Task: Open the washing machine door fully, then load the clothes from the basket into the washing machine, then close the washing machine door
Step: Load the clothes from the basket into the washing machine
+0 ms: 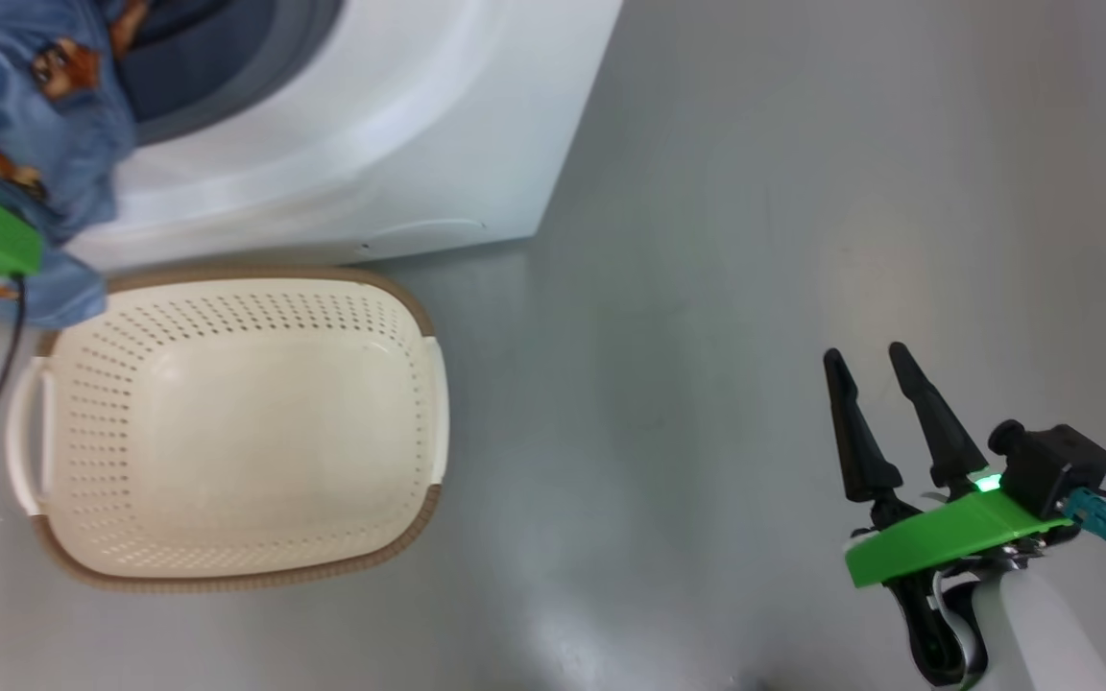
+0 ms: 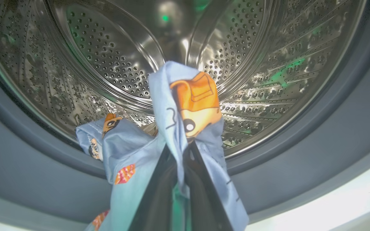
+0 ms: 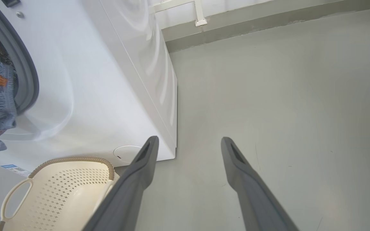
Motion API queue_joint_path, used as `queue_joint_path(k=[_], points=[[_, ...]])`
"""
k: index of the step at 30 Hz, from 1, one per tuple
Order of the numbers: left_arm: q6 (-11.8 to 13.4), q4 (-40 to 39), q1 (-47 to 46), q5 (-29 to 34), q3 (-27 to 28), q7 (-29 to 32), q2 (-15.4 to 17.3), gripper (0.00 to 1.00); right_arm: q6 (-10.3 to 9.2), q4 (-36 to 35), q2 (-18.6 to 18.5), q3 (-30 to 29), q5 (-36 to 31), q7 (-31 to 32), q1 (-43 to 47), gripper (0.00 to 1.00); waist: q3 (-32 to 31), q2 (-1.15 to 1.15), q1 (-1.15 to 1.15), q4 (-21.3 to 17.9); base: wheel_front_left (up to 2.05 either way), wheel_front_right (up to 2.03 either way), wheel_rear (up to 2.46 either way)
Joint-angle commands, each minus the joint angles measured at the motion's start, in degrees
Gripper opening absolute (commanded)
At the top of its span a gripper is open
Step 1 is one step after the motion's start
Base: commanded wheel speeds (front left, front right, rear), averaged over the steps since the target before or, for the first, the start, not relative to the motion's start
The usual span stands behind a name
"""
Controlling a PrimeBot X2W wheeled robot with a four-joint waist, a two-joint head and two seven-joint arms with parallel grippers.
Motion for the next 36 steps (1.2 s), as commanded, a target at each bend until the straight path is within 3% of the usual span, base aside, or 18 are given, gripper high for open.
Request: queue_joint_path(k=[1, 8, 13, 21, 27, 28, 29, 30, 36], points=[[-0.09, 0.72, -3.01, -0.75, 0.55, -0.35, 3.48, 0.0, 0.09, -1.43, 0.25, 1.73, -0.88, -0.27, -0.94, 1.0, 1.93, 0.0, 0.0, -1.61, 0.0, 0.0, 0.0], [-0.09, 9.4, -11.56, -3.12, -5.9, -0.35, 4.66, 0.0, 0.09, -1.43, 1.04, 3.1, -0.91, -0.27, -1.94, 1.0, 3.47, 0.0, 0.0, -2.93, 0.0, 0.0, 0.0], [-0.09, 11.23, -17.02, -3.5, -8.19, -0.35, 5.23, 0.0, 0.09, -1.35, 1.35, 3.57, -0.83, -0.27, -2.15, 1.0, 3.94, 0.0, 0.0, -3.61, 0.0, 0.0, 0.0], [-0.09, 4.68, -20.65, 2.6, -0.88, -0.35, 7.26, 0.0, 0.09, -1.48, 1.69, 4.92, -0.46, -0.27, -3.0, 1.0, 4.81, 0.0, 0.0, -5.84, 0.0, 0.0, 0.0], [-0.09, 2.73, -18.09, 5.34, 4.62, -0.35, 6.72, 0.0, 0.09, -1.77, 1.9, 5.33, -0.23, -0.27, -2.88, 1.0, 5.39, 0.0, 0.0, -7.04, 0.0, 0.0, 0.0], [-0.09, 3.1, -17.73, 5.54, 5.18, -0.35, 6.57, 0.22, 0.09, -1.81, 1.93, 5.28, -0.22, -0.27, -2.84, 1.0, 5.51, 0.0, 0.0, -7.08, 0.0, 0.0, 0.0], [-0.09, 3.69, -17.39, 5.68, 5.39, -0.35, 6.4, 0.82, 0.09, -1.85, 1.96, 5.25, -0.23, -0.27, -2.81, 1.0, 5.61, 0.0, 0.0, -7.08, 0.0, 0.0, 0.0], [-0.09, 4.06, -17.28, 6.07, 5.43, -0.35, 6.4, 1.0, 0.09, -1.89, 1.99, 5.2, -0.25, -0.27, -2.82, 1.0, 5.74, 0.0, 0.0, -7.06, 0.0, 0.0, 0.0], [-0.09, 5.86, -16.44, 6.53, 5.37, -0.35, 5.66, 1.0, 0.09, -1.68, 2.14, 4.96, -0.32, -0.27, -3.01, 1.0, 5.7, 0.0, 0.0, -6.54, 0.0, 0.0, 0.0]])
